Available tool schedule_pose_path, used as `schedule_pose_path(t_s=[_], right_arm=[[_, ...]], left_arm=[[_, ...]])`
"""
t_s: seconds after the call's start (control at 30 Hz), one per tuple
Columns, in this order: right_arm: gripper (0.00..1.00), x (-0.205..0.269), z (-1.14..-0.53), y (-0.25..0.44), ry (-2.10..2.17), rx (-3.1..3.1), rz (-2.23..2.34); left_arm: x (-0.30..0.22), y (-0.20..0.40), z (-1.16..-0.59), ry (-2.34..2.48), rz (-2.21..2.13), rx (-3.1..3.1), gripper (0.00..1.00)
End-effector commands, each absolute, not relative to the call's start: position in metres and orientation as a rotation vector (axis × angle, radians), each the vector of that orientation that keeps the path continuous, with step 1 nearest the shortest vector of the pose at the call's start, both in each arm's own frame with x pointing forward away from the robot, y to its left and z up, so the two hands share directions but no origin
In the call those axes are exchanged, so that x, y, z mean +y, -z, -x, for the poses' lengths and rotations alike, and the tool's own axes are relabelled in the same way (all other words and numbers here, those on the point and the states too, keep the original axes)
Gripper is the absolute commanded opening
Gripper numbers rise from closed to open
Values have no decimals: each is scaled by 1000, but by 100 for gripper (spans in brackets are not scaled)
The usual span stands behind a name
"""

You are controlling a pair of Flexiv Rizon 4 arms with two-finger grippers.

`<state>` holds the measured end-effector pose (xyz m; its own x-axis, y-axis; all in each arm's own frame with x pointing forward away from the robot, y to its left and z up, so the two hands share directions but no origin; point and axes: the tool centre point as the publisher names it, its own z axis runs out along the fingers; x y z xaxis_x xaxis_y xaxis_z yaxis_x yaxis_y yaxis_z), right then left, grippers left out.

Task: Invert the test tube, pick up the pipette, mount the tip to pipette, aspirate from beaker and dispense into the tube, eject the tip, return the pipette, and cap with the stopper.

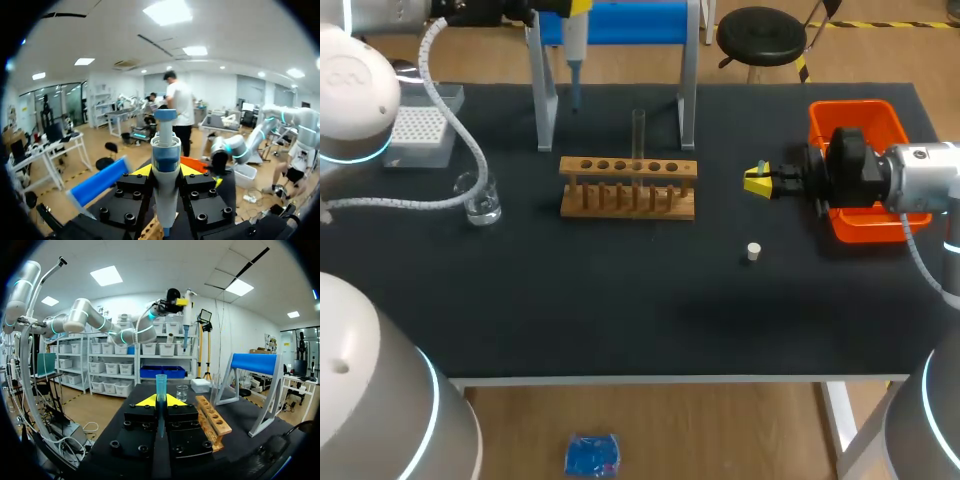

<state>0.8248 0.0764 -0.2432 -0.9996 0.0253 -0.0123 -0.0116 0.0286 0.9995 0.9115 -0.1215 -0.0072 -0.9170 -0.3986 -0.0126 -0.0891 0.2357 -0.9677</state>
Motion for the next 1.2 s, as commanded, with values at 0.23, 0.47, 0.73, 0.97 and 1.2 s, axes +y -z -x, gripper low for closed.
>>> schedule_pose_path(t_s=[0.23, 0.47, 0.73, 0.97, 1.2], right_arm=[[0, 77, -824, 243, -2167, 2233, -18], [0, 77, -824, 243, -2167, 2233, -18], [0, 77, -824, 243, -2167, 2233, -18], [0, 77, -824, 243, -2167, 2233, -18], [0, 77, -824, 243, -2167, 2233, -18]], left_arm=[[-159, 5, -862, 2074, 5, 2286, 0], [-193, 21, -846, 2231, -167, 2304, 0], [-207, 40, -846, 2249, -252, 2395, 0], [-202, 47, -848, 2250, -207, 2417, 0], [-191, 51, -843, 2129, 21, 2353, 0]])
